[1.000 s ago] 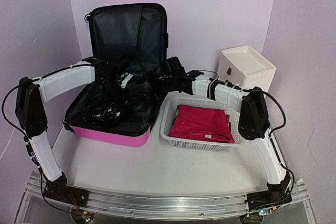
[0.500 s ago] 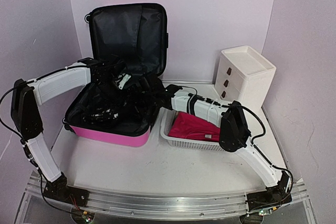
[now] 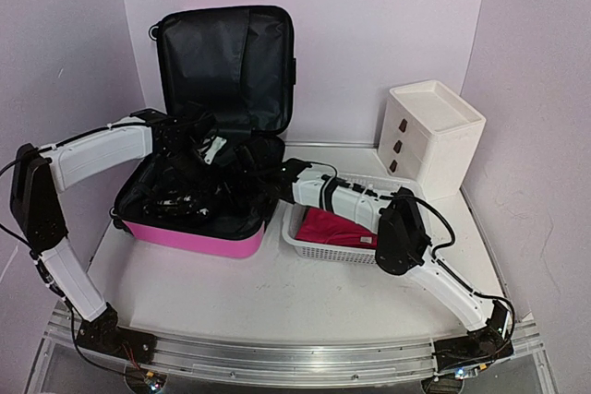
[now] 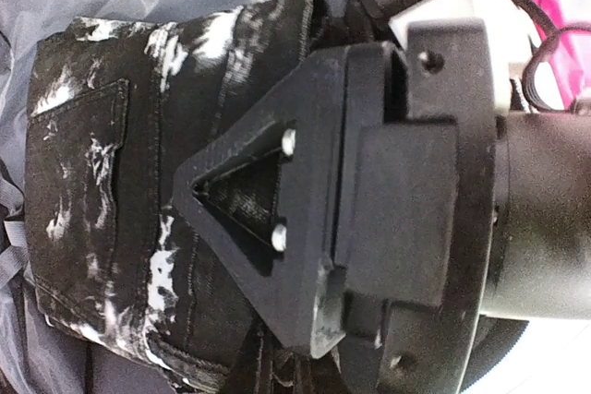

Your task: Open, take out, and arrange the luggage

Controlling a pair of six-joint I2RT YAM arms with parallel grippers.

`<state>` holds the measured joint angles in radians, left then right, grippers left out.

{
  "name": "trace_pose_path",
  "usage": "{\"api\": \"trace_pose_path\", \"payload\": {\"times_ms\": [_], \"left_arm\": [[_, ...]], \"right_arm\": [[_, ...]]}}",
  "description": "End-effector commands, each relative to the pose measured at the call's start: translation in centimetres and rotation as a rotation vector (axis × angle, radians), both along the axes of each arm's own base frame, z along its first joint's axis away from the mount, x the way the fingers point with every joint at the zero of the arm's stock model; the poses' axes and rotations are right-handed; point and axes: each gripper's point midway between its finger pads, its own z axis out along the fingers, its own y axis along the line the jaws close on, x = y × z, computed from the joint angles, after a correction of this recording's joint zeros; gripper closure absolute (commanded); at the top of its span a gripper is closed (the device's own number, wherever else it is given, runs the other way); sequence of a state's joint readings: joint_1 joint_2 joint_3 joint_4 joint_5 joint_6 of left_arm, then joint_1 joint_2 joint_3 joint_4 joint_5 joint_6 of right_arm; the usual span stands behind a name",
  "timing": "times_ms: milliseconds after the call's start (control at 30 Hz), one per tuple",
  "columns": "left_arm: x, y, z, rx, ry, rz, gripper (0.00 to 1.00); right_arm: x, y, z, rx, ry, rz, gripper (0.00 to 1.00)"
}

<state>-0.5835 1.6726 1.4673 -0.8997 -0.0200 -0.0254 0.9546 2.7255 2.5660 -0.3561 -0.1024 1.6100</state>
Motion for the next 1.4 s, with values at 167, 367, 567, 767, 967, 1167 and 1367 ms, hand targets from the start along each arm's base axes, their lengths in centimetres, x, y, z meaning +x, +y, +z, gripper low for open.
{"api": "trace_pose_path", "payload": {"times_ms": [167,367,567,767,967,1167,1367], "left_arm": [[-4.3,0.8,7.9,-0.215,-0.137,-0.007,0.41],[-7.7,6.1,13.3,-0.293,-0.285,0.117,0.28],[-10.4,8.2,15.8,-0.376,-0.355,0.157,0.27],[-10.6,8.3,14.9,-0.372,-0.335,0.177,0.27],[-10.0,7.8,14.1,-0.365,-0.306,0.178,0.28],[-9.2,6.5,13.5,-0.389,-0.264,0.165,0.29],[-8.4,5.4,13.3,-0.409,-0.241,0.153,0.31]], "right_arm": [[1.2,0.8,7.7,0.06,-0.294,0.038,1.0],[0.1,0.2,12.2,0.05,-0.453,0.162,1.0],[-1.1,-3.0,16.7,0.038,-0.537,0.275,1.0],[-0.4,-9.1,18.3,0.065,-0.467,0.324,1.0],[-0.2,-17.2,19.5,0.077,-0.373,0.359,1.0],[-1.0,-25.2,18.7,0.059,-0.25,0.376,1.0],[-2.6,-29.1,17.2,0.056,-0.194,0.382,1.0]]}}
